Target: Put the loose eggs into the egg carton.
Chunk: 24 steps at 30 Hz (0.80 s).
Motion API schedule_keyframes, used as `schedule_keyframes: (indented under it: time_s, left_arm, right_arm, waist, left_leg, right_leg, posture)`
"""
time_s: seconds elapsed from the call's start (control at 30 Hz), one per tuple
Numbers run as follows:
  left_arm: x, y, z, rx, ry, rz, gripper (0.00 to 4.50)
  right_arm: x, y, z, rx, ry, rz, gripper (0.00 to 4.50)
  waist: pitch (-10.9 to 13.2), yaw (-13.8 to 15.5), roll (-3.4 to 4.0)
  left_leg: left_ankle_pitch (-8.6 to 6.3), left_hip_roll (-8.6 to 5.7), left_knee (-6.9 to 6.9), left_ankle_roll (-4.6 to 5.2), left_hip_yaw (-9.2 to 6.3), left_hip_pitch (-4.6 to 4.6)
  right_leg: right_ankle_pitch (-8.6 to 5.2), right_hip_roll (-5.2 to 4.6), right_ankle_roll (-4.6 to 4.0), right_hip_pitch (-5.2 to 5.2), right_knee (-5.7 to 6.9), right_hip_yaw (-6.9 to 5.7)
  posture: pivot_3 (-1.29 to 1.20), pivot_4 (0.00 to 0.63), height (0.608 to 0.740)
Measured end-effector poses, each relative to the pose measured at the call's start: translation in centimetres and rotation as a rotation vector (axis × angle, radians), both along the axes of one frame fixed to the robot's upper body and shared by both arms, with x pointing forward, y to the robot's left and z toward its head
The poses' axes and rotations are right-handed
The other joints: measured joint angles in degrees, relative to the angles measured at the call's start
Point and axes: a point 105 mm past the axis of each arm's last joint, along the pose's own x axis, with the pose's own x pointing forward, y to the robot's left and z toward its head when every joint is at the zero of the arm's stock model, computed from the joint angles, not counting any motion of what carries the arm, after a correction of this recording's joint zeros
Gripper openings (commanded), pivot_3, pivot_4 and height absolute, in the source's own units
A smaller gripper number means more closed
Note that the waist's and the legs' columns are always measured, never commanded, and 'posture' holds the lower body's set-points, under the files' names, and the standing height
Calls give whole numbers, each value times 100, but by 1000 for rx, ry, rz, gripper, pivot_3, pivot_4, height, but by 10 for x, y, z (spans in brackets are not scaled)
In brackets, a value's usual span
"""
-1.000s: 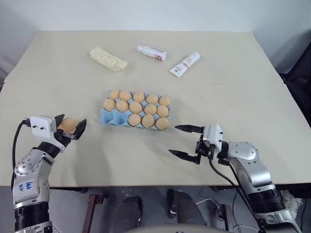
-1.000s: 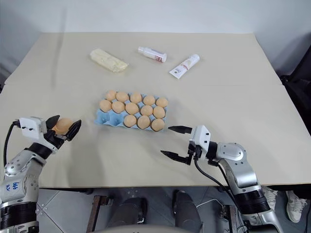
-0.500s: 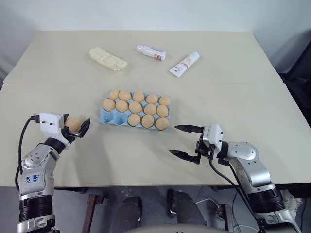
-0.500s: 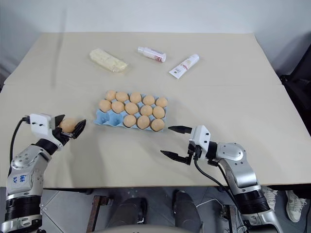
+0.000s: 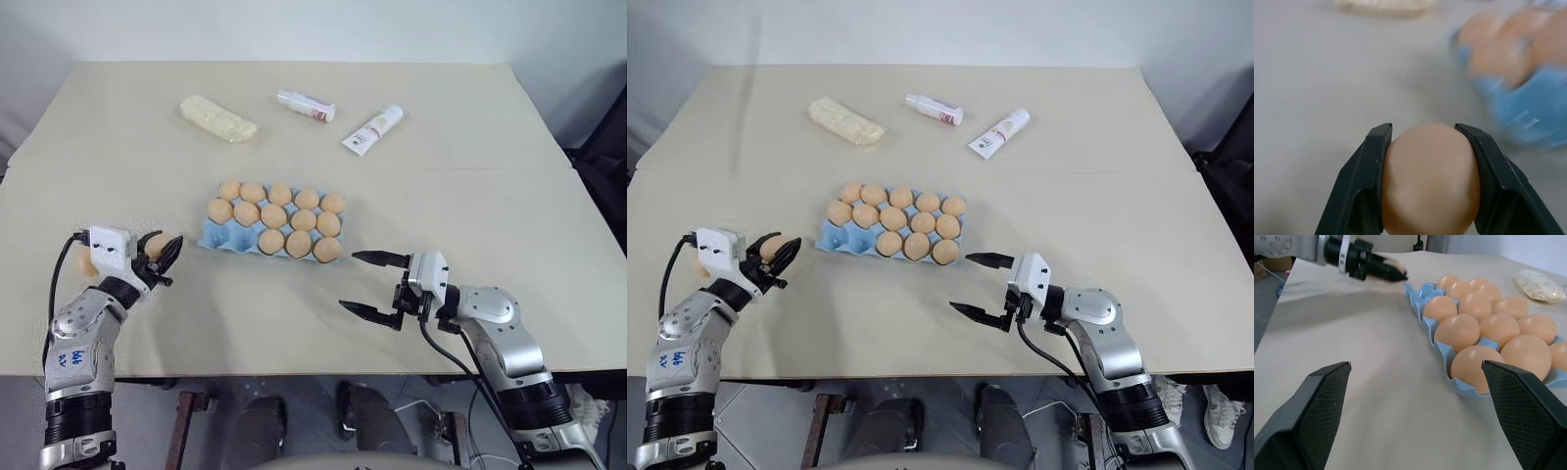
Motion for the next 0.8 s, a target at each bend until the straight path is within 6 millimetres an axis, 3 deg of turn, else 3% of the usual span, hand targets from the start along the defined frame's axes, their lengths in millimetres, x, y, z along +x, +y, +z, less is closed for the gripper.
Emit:
schedule_keyframes:
  time_s: [0.17, 0.3, 0.47, 0.73, 0.8]
  left_arm:
    - [7, -49, 25, 54, -79, -228, 1775]
    - [17, -93, 16, 91, -50, -380, 1775]
    - [25, -102, 6, 126, -26, -408, 1775]
    - [21, -84, 0, 139, -19, -365, 4296]
    - [19, -79, -2, 141, -16, -359, 4482]
  right_arm:
    - [0, 0, -1, 1, 1, -6, 4500]
    - [1, -1, -1, 6, 0, -23, 4500]
    - [1, -3, -4, 12, 11, -46, 4500]
    - [0, -4, -6, 18, 16, -65, 4500]
    - [0, -4, -6, 18, 16, -65, 4500]
  waist:
    - [0, 22, 0]
    - [0, 1, 0]
    - [0, -8, 0]
    - [0, 3, 0]
    - [0, 1, 0]
  left_leg:
    - [2, -3, 5, 0, 0, 1]
    - [2, -5, 4, 2, 4, 0]
    - [3, 2, 2, -3, 9, 3]
    - [3, -2, 16, -1, 8, 2]
    - [3, -1, 14, -1, 6, 2]
  right_leg:
    - [1, 0, 2, 5, 2, -1]
    - [3, 6, 5, 3, 2, 1]
    - [2, 19, 3, -2, 11, 3]
    - [2, 11, 5, 0, 18, 5]
    - [2, 11, 4, 0, 17, 5]
  posture:
    - [0, 150, 740]
    - [0, 150, 740]
    - [0, 150, 740]
    - [0, 150, 740]
    - [0, 150, 740]
